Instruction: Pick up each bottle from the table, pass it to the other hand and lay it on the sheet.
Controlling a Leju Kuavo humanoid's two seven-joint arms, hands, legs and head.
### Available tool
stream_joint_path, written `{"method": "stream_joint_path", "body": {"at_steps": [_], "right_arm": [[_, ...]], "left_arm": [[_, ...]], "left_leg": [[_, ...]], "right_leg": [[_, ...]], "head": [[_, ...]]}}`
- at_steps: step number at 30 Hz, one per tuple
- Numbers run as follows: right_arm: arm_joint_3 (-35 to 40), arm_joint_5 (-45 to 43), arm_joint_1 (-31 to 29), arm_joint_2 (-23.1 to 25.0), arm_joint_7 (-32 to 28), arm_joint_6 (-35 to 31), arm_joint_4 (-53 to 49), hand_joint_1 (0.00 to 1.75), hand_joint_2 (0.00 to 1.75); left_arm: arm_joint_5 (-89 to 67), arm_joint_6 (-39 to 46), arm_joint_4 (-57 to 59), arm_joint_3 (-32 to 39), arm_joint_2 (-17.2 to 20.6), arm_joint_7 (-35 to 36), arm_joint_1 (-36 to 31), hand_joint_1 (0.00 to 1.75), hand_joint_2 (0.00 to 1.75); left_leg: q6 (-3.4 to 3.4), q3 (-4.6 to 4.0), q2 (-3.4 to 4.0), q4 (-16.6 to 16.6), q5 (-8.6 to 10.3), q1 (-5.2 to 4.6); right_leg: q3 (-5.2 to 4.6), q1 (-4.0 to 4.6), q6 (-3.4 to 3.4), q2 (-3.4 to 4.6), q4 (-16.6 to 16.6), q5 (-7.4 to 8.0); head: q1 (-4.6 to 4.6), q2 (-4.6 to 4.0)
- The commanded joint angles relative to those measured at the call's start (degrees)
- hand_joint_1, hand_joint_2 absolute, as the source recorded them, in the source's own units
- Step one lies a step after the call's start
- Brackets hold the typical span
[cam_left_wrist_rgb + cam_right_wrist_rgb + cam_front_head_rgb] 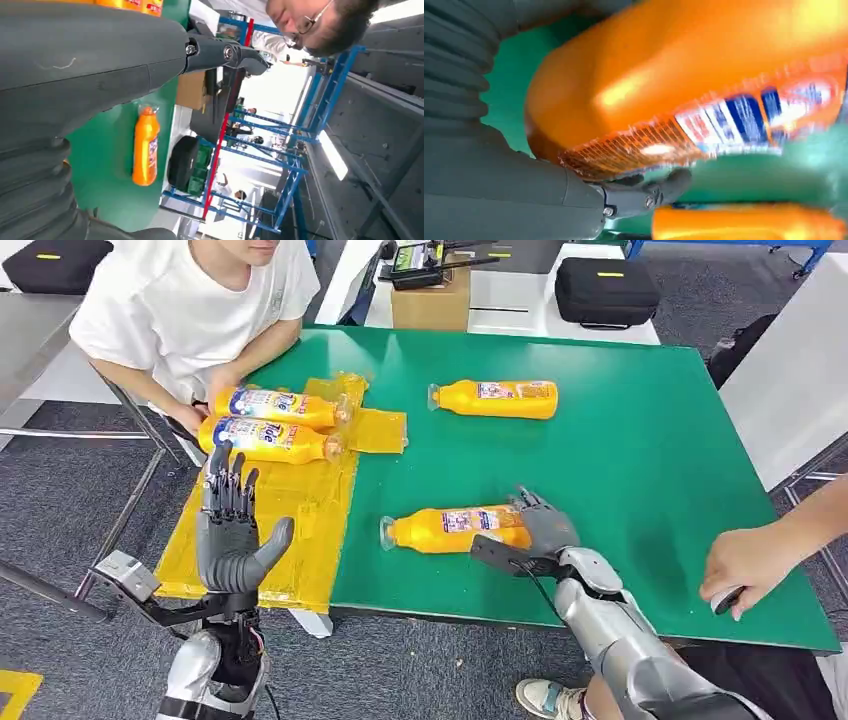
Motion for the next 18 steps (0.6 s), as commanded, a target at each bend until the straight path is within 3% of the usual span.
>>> {"method": "stream_joint_path", "body": {"at_steps": [1, 15, 18], "right_arm": [[3.2, -1.6, -3.3, 0.4, -1.7, 6.3, 7.1, 1.75, 1.75], [3.2, -5.4, -2.8, -0.1, -5.3, 9.5, 7.2, 1.75, 1.75], [0.4, -9.7, -0.2, -0.2, -9.9, 4.3, 4.8, 1.75, 1.75]], "left_arm": [[0.6, -0.7, 5.4, -0.7, 1.8, 0.1, -2.5, 0.0, 1.75], [0.7, -0.7, 5.1, -0.4, 2.3, -1.1, -1.6, 0.0, 1.75], [-2.8, 1.1, 2.8, -1.4, 2.5, -2.6, 0.5, 0.0, 1.75]], "left_leg": [[-0.05, 0.21, -0.05, -0.1, 0.0, 0.01], [-0.07, 0.4, -0.02, -0.1, -0.06, 0.03], [-0.06, 0.4, -0.04, -0.1, -0.03, 0.01]], "right_leg": [[0.23, 0.02, -0.08, -0.11, -0.1, -0.03], [0.44, 0.05, -0.11, -0.08, -0.1, -0.07], [0.42, 0.02, -0.1, -0.1, -0.1, -0.06]], "head": [[-0.02, -0.02], [0.02, 0.0], [0.0, 0.0]]}}
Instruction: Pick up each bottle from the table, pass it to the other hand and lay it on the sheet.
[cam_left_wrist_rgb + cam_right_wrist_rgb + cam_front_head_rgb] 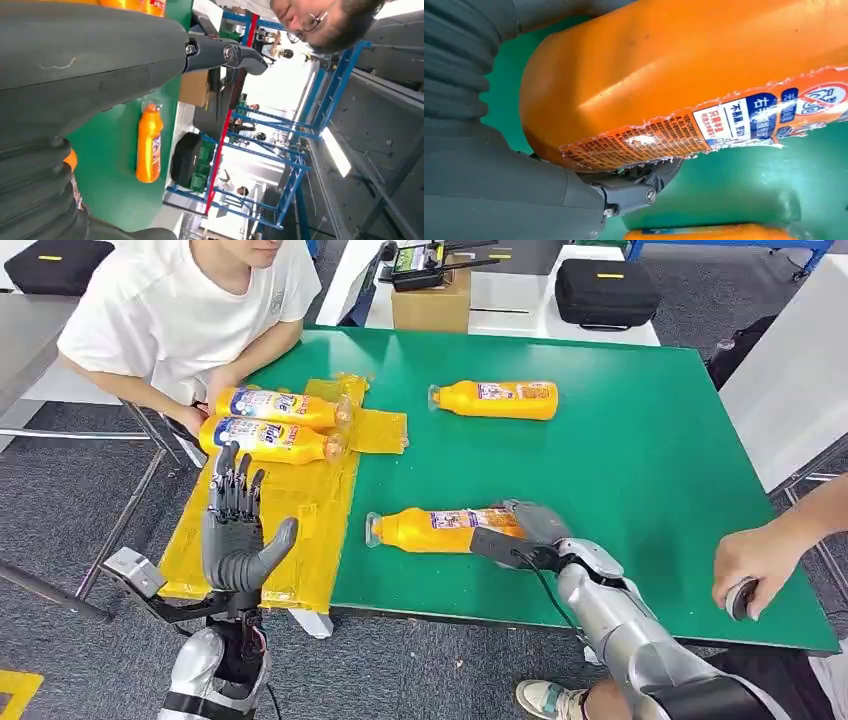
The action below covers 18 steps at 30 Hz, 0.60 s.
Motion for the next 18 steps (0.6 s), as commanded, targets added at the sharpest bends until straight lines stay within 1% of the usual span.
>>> {"method": "stream_joint_path", "body": {"at_steps": [1, 2, 3, 4, 6, 7, 8, 9, 10, 13, 14, 15, 16, 17, 18], "right_arm": [[-3.1, -7.6, 4.1, 0.3, -7.3, -6.3, 0.9, 1.75, 1.75], [-5.2, -10.4, 5.6, 0.9, -9.3, -8.0, -0.4, 1.75, 1.75], [-5.1, -10.5, 6.2, 1.1, -9.4, -8.4, -0.6, 1.75, 1.75], [-5.1, -10.5, 6.2, 1.1, -9.4, -8.4, -0.6, 1.75, 1.75], [-5.1, -10.5, 6.2, 1.1, -9.4, -8.4, -0.6, 1.75, 1.75], [-13.1, -20.6, 8.9, 3.8, -14.1, -10.4, -4.9, 1.75, 1.75], [-16.2, -25.3, 10.7, 5.7, -15.2, -10.8, -7.9, 1.75, 1.75], [-17.4, -29.8, 13.5, 7.5, -16.2, -10.3, -13.3, 1.75, 1.75], [-18.8, -34.3, 16.7, 9.2, -17.9, -10.8, -19.4, 1.75, 1.75], [-18.8, -34.3, 16.7, 9.2, -17.9, -10.8, -19.4, 1.75, 1.75], [-18.0, -42.1, 23.7, 11.1, -18.1, -10.2, -31.5, 1.75, 1.75], [-17.8, -43.0, 24.4, 11.3, -18.1, -10.1, -32.8, 1.75, 1.75], [-16.4, -43.8, 25.8, 10.9, -17.3, -10.4, -35.0, 1.75, 1.75], [-16.0, -44.5, 25.4, 10.4, -17.0, -10.3, -34.4, 1.75, 1.75], [-15.8, -44.9, 25.1, 10.2, -17.0, -10.4, -34.1, 1.75, 1.75]], "left_arm": [[-4.7, 2.2, -0.4, -2.0, 2.0, -2.2, 2.6, 0.0, 1.75], [-5.6, 2.5, -1.4, -2.5, 1.9, -2.3, 3.8, 0.0, 1.75], [-5.8, 2.6, -1.6, -2.7, 1.8, -2.3, 4.3, 0.0, 1.75], [-5.8, 2.6, -1.6, -2.7, 1.8, -2.3, 4.3, 0.0, 1.75], [-5.8, 2.6, -1.6, -2.7, 1.8, -2.3, 4.3, 0.0, 1.75], [-4.8, 2.9, -2.7, -2.4, 0.7, -2.2, 5.8, 0.0, 1.75], [-4.1, 3.5, -3.3, -2.2, -0.1, -1.5, 7.0, 0.0, 1.75], [-2.9, 3.6, -4.1, -2.4, -0.7, -1.4, 8.4, 0.0, 1.75], [-0.6, 3.4, -4.0, -2.6, -1.1, 0.3, 9.4, 0.0, 1.75], [-0.6, 3.4, -4.0, -2.6, -1.1, 0.3, 9.4, 0.0, 1.75], [3.3, 1.9, -3.3, -4.2, -0.7, 2.9, 11.6, 0.0, 1.75], [3.4, 1.9, -3.2, -4.4, -0.7, 2.9, 11.8, 0.0, 1.75], [3.7, 1.8, -2.9, -4.8, -0.5, 2.6, 12.3, 0.0, 1.75], [3.7, 1.8, -2.8, -4.9, -0.4, 2.6, 11.9, 0.0, 1.75], [3.8, 1.9, -2.8, -4.8, -0.3, 2.6, 11.8, 0.0, 1.75]], "left_leg": [[-0.05, 0.23, -0.05, -0.1, -0.04, 0.03], [-0.04, 0.24, -0.05, -0.1, -0.04, 0.03], [-0.03, 0.17, -0.04, -0.1, -0.03, 0.02], [-0.05, 0.32, -0.01, -0.1, -0.09, 0.06], [-0.03, 0.11, -0.04, -0.1, -0.06, 0.02], [-0.05, 0.19, -0.03, -0.1, -0.11, 0.02], [-0.07, 0.22, -0.02, -0.1, -0.15, 0.01], [-0.06, 0.15, -0.02, -0.1, -0.13, 0.01], [-0.09, 0.28, 0.16, -0.1, -0.22, 0.08], [-0.09, 0.28, 0.16, -0.1, -0.22, 0.08], [-0.11, 0.34, 0.18, -0.1, -0.26, 0.08], [-0.11, 0.35, 0.18, -0.1, -0.27, 0.08], [-0.12, 0.14, 0.12, -0.1, -0.26, 0.05], [-0.11, -0.03, -0.17, -0.1, -0.2, 0.05], [-0.1, -0.12, -0.17, 0.0, -0.18, 0.05]], "right_leg": [[0.26, 0.05, -0.09, -0.11, -0.1, -0.06], [0.27, 0.04, -0.07, -0.09, -0.1, -0.06], [0.2, 0.03, -0.05, -0.07, -0.1, -0.04], [0.35, 0.08, -0.09, -0.05, -0.2, -0.08], [0.15, 0.03, -0.06, -0.05, -0.1, -0.06], [0.22, 0.03, -0.09, -0.04, -0.1, -0.11], [0.26, 0.03, -0.12, -0.03, 0.0, -0.16], [0.2, 0.03, -0.11, -0.02, -0.1, -0.13], [0.29, 0.1, -0.15, 0.14, -0.1, -0.15], [0.29, 0.1, -0.15, 0.14, -0.1, -0.15], [0.35, 0.11, -0.17, 0.14, -0.1, -0.18], [0.36, 0.11, -0.18, 0.15, -0.1, -0.19], [0.15, 0.08, -0.15, 0.14, 0.0, -0.22], [0.04, 0.08, -0.13, -0.12, 0.0, -0.27], [-0.05, 0.06, -0.12, -0.1, 0.0, -0.25]], "head": [[0.0, 0.0], [0.0, 0.0], [0.0, 0.0], [0.0, 0.0], [-0.02, 0.0], [0.02, -0.02], [-0.04, 0.0], [0.0, 0.0], [-0.04, 0.0], [-0.04, 0.0], [-0.04, -0.02], [-0.02, 0.0], [0.02, 0.0], [-0.02, 0.0], [-0.02, 0.0]]}}
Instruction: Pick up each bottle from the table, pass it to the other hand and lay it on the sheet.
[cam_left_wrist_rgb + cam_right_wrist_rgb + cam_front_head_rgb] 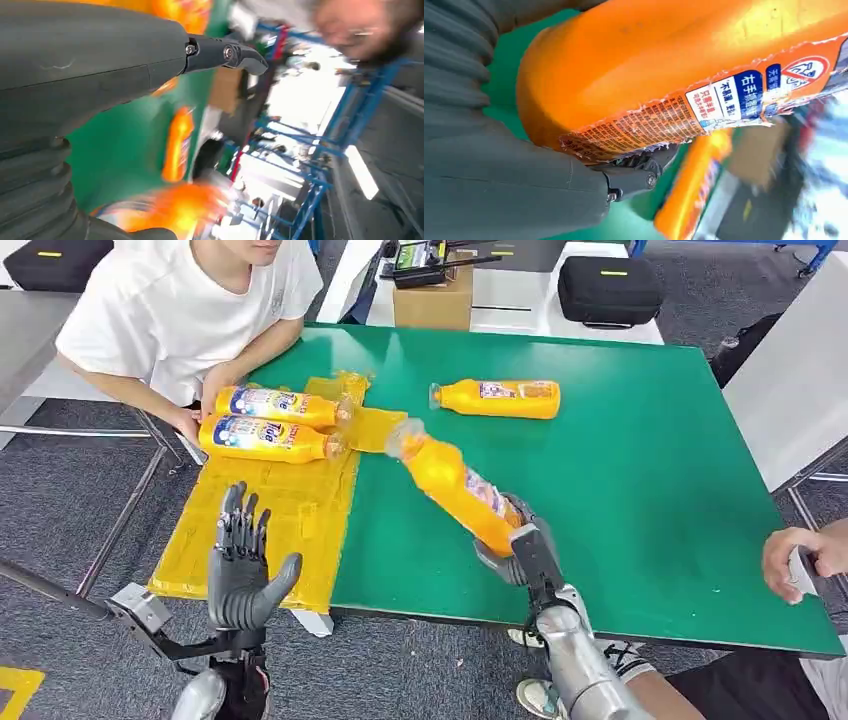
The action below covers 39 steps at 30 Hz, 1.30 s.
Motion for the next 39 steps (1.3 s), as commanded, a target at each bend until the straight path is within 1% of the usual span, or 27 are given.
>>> {"method": "stream_joint_path", "body": {"at_steps": [1, 2, 3, 6, 7, 8, 11, 13, 14, 15, 16, 17, 18, 19, 20, 21, 22, 27, 29, 31, 32, 33, 34, 35, 36, 38, 39], "right_arm": [[-3.3, -4.7, 7.3, 2.8, 0.7, 0.3, -15.6, 1.75, 1.75], [-3.3, -4.7, 7.3, 2.8, 0.7, 0.3, -15.6, 1.75, 1.75], [-3.3, -4.7, 7.3, 2.8, 0.7, 0.3, -15.6, 1.75, 1.75], [-3.3, -4.7, 7.3, 2.8, 0.7, 0.3, -15.6, 1.75, 1.75], [-3.9, -6.6, 7.9, 3.4, -0.8, 0.4, -16.4, 1.75, 1.75], [-3.1, -6.9, 9.0, 3.5, -1.3, 0.7, -17.8, 1.75, 1.75], [-1.2, -7.5, 12.7, 4.0, -3.0, -0.2, -22.9, 1.75, 1.75], [-0.2, -9.4, 13.7, 4.1, -3.2, 1.0, -25.6, 1.75, 1.75], [0.5, -9.8, 13.5, 4.1, -2.7, 1.7, -26.1, 1.75, 1.75], [2.3, -9.2, 13.1, 3.8, -1.8, 2.7, -26.0, 1.75, 1.75], [4.4, -8.0, 12.7, 3.2, -0.9, 3.7, -25.4, 1.75, 1.75], [6.2, -6.8, 12.4, 3.1, -0.8, 4.5, -25.0, 1.75, 1.75], [8.8, -5.5, 12.0, 3.0, 0.2, 6.8, -23.5, 1.75, 1.75], [10.7, -3.9, 11.8, 3.1, 0.0, 6.9, -22.5, 1.75, 1.75], [10.9, -3.2, 12.0, 4.2, -0.7, 5.6, -22.1, 1.75, 1.75], [12.6, -1.4, 11.4, 4.8, -0.7, 4.2, -20.5, 1.75, 1.75], [14.1, 0.3, 10.9, 5.0, -0.8, 3.4, -19.6, 1.75, 1.75], [19.6, 5.8, 10.3, 5.2, -1.0, 0.3, -18.9, 1.75, 1.75], [21.1, 5.8, 9.7, 4.8, -1.0, 0.8, -18.4, 1.75, 1.75], [22.8, 5.6, 7.9, 4.5, 0.7, 3.3, -15.5, 1.75, 1.75], [22.8, 5.2, 7.0, 4.8, 0.9, 3.9, -13.9, 1.75, 1.75], [23.4, 6.0, 5.2, 5.2, 0.6, 3.2, -11.0, 1.75, 1.75], [23.6, 6.3, 4.2, 5.7, -1.0, 2.4, -9.6, 1.75, 1.75], [23.9, 6.3, 3.8, 5.8, -2.3, 2.2, -9.0, 1.75, 1.75], [25.1, 6.7, 3.1, 5.9, -4.1, 2.8, -8.8, 1.75, 1.75], [26.0, 6.6, 3.4, 5.9, -4.7, 2.8, -10.1, 1.75, 1.75], [27.8, 5.9, 3.9, 5.3, -4.7, 4.2, -12.0, 1.75, 1.75]], "left_arm": [[1.5, -0.4, 0.7, -2.2, 0.7, 0.7, 2.1, 0.0, 1.75], [1.5, -0.4, 0.7, -2.2, 0.7, 0.7, 2.1, 0.0, 1.75], [1.5, -0.4, 0.7, -2.2, 0.7, 0.7, 2.1, 0.0, 1.75], [1.5, -0.4, 0.7, -2.2, 0.7, 0.7, 2.1, 0.0, 1.75], [0.4, 1.0, 0.9, -2.4, 0.7, 2.4, 2.3, 0.0, 0.0], [0.3, 1.1, 1.1, -2.8, 0.8, 2.4, 2.6, 0.0, 1.75], [-2.0, 0.4, 1.5, -5.4, 2.0, 1.3, 3.0, 0.0, 1.75], [-8.9, -4.8, 0.7, -11.6, 6.6, -2.9, 3.0, 0.0, 1.75], [-11.3, -2.9, 0.4, -11.3, 5.7, -5.8, 3.6, 0.0, 1.75], [-12.2, -2.9, 1.0, -12.2, 5.5, -5.1, 3.2, 0.0, 1.75], [-13.4, -1.6, 1.4, -12.1, 5.1, -5.6, 2.8, 0.0, 1.75], [-14.8, -0.9, 1.9, -12.3, 4.9, -5.7, 2.1, 0.0, 1.75], [-15.0, -1.4, 2.4, -12.3, 4.7, -5.6, 1.3, 0.0, 1.75], [-15.1, -2.0, 2.8, -12.3, 4.7, -5.6, 0.8, 0.0, 1.75], [-15.6, -2.2, 3.1, -12.6, 4.6, -5.5, 0.2, 0.0, 1.75], [-17.8, -0.8, 3.5, -12.7, 4.1, -5.3, -0.4, 0.0, 1.75], [-19.3, 0.5, 3.8, -12.8, 3.6, -5.3, -1.0, 0.0, 1.75], [-17.2, 1.2, 5.1, -11.6, 1.1, -3.6, -2.7, 0.0, 1.75], [-15.3, -0.3, 5.3, -12.1, 1.2, -3.6, -3.2, 0.0, 1.75], [-16.3, -0.5, 4.2, -13.1, 1.8, -5.1, -3.2, 0.0, 1.75], [-16.8, -0.8, 3.7, -13.6, 2.1, -5.6, -3.2, 0.0, 1.75], [-15.7, -3.4, 3.6, -14.4, 2.6, -4.6, -3.5, 0.0, 1.75], [-14.4, -5.0, 3.7, -14.6, 2.6, -4.2, -3.5, 0.0, 1.75], [-13.8, -6.0, 4.0, -14.9, 2.7, -3.9, -3.7, 0.0, 1.75], [-13.4, -6.8, 4.5, -15.4, 2.7, -3.9, -4.0, 0.0, 1.75], [-13.3, -7.2, 5.2, -15.7, 2.6, -4.0, -4.5, 0.0, 1.75], [-13.1, -7.4, 5.5, -15.8, 2.6, -4.1, -4.8, 0.0, 1.75]], "left_leg": [[-0.02, 0.06, 0.0, 0.0, -0.05, -0.02], [-0.04, 0.16, 0.09, 0.0, -0.13, 0.0], [-0.02, -0.02, 0.05, 0.0, -0.04, 0.0], [-0.03, 0.03, 0.05, 0.0, -0.05, -0.01], [-0.05, 0.15, 0.04, 0.0, -0.11, -0.01], [-0.03, 0.07, 0.02, 0.0, -0.07, -0.02], [-0.03, 0.03, 0.0, -0.1, -0.04, -0.03], [-0.07, 0.26, 0.04, 0.0, -0.18, 0.0], [-0.07, 0.25, 0.02, -0.1, -0.18, -0.01], [-0.05, 0.14, 0.0, -0.1, -0.12, -0.03], [-0.07, 0.27, 0.04, -0.1, -0.19, -0.01], [-0.04, 0.05, 0.04, 0.0, -0.1, -0.03], [-0.05, 0.17, 0.08, 0.0, -0.17, -0.03], [-0.06, 0.25, 0.2, 0.0, -0.21, -0.01], [-0.07, 0.11, 0.24, 0.0, -0.15, 0.0], [-0.09, 0.25, 0.26, -0.1, -0.19, 0.01], [-0.1, 0.07, 0.16, -0.1, -0.1, -0.01], [-0.09, 0.1, 0.15, 0.0, -0.11, 0.04], [-0.06, 0.0, 0.11, -0.1, -0.06, 0.02], [-0.08, 0.26, 0.18, -0.1, -0.17, 0.02], [-0.08, 0.13, 0.12, -0.1, -0.11, 0.02], [-0.09, 0.27, 0.18, -0.1, -0.17, 0.03], [-0.07, 0.04, 0.13, -0.1, -0.07, 0.0], [-0.09, 0.19, 0.26, -0.1, -0.13, 0.02], [-0.07, 0.01, 0.21, -0.1, -0.06, -0.01], [-0.1, 0.17, 0.18, -0.1, -0.11, 0.01], [-0.09, 0.05, 0.13, -0.1, -0.07, 0.01]], "right_leg": [[0.05, -0.02, -0.05, -0.04, 0.0, -0.07], [0.13, 0.01, -0.09, 0.02, 0.0, -0.12], [-0.03, 0.0, -0.06, -0.01, 0.0, -0.04], [0.02, -0.02, -0.07, -0.02, 0.0, -0.05], [0.14, -0.01, -0.1, -0.05, 0.0, -0.1], [0.07, -0.03, -0.08, -0.05, 0.0, -0.07], [0.03, -0.04, -0.07, -0.06, 0.0, -0.04], [0.26, 0.01, -0.14, -0.06, 0.0, -0.17], [0.23, 0.0, -0.13, -0.07, 0.0, -0.18], [0.11, -0.03, -0.11, -0.08, 0.0, -0.13], [0.23, 0.0, -0.14, -0.06, 0.0, -0.2], [0.04, -0.03, -0.07, -0.01, 0.0, -0.1], [0.15, -0.02, -0.11, 0.03, 0.0, -0.15], [0.2, 0.0, -0.13, 0.13, 0.0, -0.15], [0.04, 0.0, -0.1, 0.16, 0.0, -0.04], [0.17, 0.02, -0.12, 0.15, -0.1, -0.08], [-0.01, -0.01, -0.1, 0.05, 0.0, -0.04], [0.04, 0.04, -0.11, 0.05, 0.0, -0.05], [-0.04, 0.01, -0.07, 0.03, 0.0, -0.01], [0.21, 0.02, -0.12, 0.06, -0.1, -0.11], [0.1, 0.02, -0.1, 0.02, -0.1, -0.06], [0.23, 0.03, -0.12, 0.06, -0.1, -0.1], [0.0, -0.01, -0.08, 0.05, -0.1, -0.02], [0.12, 0.01, -0.12, 0.16, -0.1, -0.04], [-0.06, -0.02, -0.08, 0.13, 0.0, 0.01], [0.11, 0.01, -0.13, 0.07, 0.0, -0.05], [0.01, 0.0, -0.1, 0.04, -0.1, -0.01]], "head": [[0.02, 0.0], [-0.02, 0.0], [0.02, 0.0], [0.02, 0.0], [0.02, 0.0], [0.02, 0.0], [0.02, 0.0], [0.0, 0.0], [0.0, 0.0], [0.0, 0.0], [0.02, 0.0], [0.02, 0.0], [-0.02, 0.0], [0.0, -0.02], [0.02, -0.02], [0.02, 0.0], [0.0, 0.0], [0.0, 0.0], [0.02, 0.0], [0.0, 0.0], [0.02, -0.02], [0.02, 0.0], [0.02, 0.0], [0.02, 0.0], [0.0, 0.0], [0.02, 0.0], [0.02, 0.0]]}}
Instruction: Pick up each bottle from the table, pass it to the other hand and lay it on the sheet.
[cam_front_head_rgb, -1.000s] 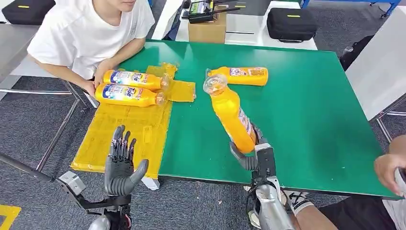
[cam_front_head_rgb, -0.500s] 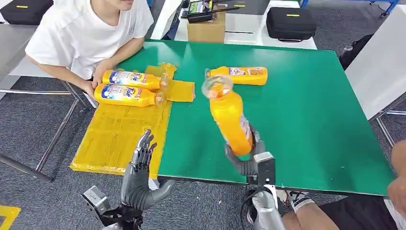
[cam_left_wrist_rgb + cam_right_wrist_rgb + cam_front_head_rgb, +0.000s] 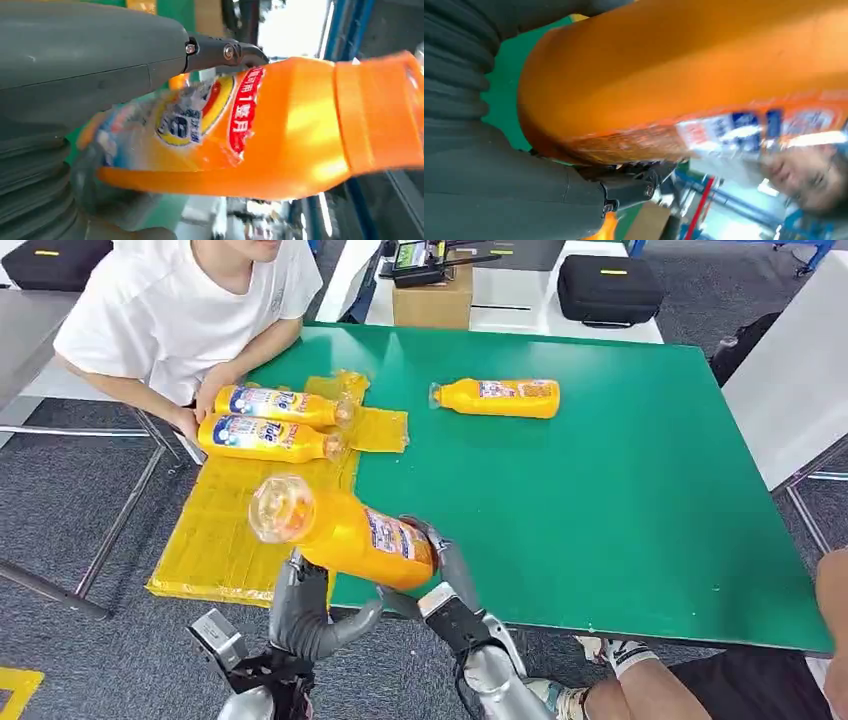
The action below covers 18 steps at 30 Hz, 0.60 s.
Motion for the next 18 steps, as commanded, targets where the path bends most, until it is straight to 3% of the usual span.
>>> {"method": "stream_joint_path", "body": {"at_steps": [1, 8, 13, 17, 18], "right_arm": [[8.6, 0.0, -6.0, -0.8, -4.0, 1.6, 6.9, 1.75, 1.75], [8.8, 0.0, -5.9, -0.8, -4.0, 1.5, 6.9, 1.75, 1.75], [10.6, -1.7, -6.6, -1.3, -4.0, 0.1, 8.9, 1.75, 1.75], [10.3, -1.7, -6.5, -0.5, -4.0, 0.6, 10.2, 1.75, 1.75], [10.3, -0.9, -6.7, -0.2, -3.7, 0.6, 10.7, 1.75, 1.75]], "left_arm": [[1.9, -4.0, 4.2, -3.5, 1.6, 0.6, -3.4, 0.0, 1.75], [1.9, -4.0, 4.3, -3.5, 1.5, 0.6, -3.4, 0.0, 1.75], [6.9, -11.1, 8.3, -4.7, 2.3, 4.1, -4.8, 0.0, 1.75], [6.4, -10.5, 9.0, -4.3, 2.4, 3.7, -4.6, 0.0, 1.75], [2.6, -6.5, 8.7, -4.0, 2.1, 3.7, -4.7, 0.0, 1.75]], "left_leg": [[-0.05, 0.3, 0.08, -0.1, -0.09, 0.01], [-0.03, 0.23, 0.04, -0.1, -0.06, 0.0], [-0.03, 0.34, 0.03, -0.1, -0.09, 0.0], [-0.03, 0.26, 0.04, -0.1, -0.04, -0.02], [-0.03, 0.2, 0.08, -0.1, -0.04, -0.01]], "right_leg": [[0.28, 0.03, -0.09, 0.02, 0.0, -0.07], [0.21, 0.02, -0.06, 0.0, 0.0, -0.06], [0.31, 0.02, -0.08, -0.03, -0.1, -0.1], [0.24, -0.01, -0.06, 0.01, -0.1, -0.05], [0.17, 0.0, -0.05, 0.05, -0.1, -0.02]], "head": [[0.02, 0.0], [0.0, 0.0], [0.0, 0.0], [0.02, 0.0], [-0.02, 0.0]]}}
